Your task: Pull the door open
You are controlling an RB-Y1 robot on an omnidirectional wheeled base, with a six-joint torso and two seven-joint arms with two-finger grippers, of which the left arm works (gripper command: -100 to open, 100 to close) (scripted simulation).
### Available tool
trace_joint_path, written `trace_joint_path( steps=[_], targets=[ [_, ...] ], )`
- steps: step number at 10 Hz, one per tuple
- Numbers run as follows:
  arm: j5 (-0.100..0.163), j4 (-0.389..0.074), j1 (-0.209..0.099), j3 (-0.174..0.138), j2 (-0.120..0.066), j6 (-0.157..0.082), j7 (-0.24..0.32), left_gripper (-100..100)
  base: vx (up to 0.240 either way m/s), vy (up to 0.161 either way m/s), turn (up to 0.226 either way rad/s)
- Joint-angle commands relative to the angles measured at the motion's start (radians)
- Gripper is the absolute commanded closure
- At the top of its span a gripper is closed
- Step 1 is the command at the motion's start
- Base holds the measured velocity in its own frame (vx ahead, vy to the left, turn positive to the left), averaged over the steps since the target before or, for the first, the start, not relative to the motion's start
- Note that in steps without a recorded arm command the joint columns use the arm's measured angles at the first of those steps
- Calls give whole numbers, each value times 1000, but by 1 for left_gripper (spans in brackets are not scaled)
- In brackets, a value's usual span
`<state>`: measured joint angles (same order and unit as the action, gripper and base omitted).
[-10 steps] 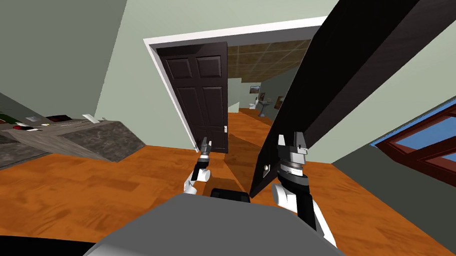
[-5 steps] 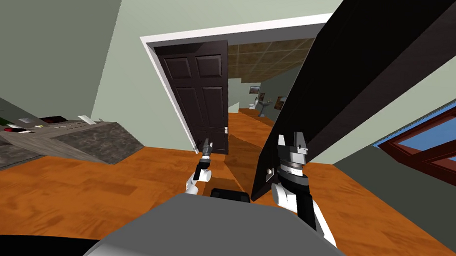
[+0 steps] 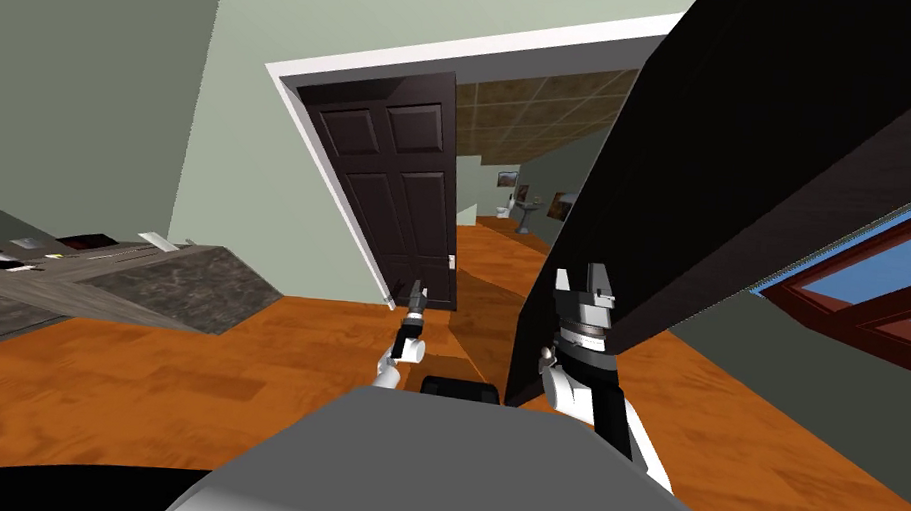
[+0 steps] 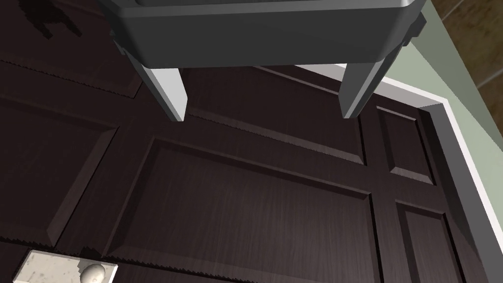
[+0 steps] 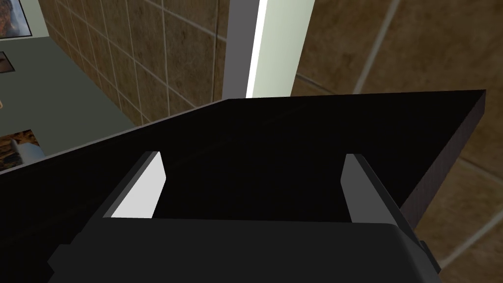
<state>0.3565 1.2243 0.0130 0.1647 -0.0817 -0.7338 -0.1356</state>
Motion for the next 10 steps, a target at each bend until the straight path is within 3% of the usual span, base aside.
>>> trace_joint_path(
  steps=[1,9,10],
  targets=[
    [15,-46,-16,9,3,-10,-13,-100,96,50,-23],
    [85,-287,-110,44,19,-68,-65,-100,95,22,-29],
    [85,-287,-110,44,19,-68,-65,-100,62,7,-5]
  ],
)
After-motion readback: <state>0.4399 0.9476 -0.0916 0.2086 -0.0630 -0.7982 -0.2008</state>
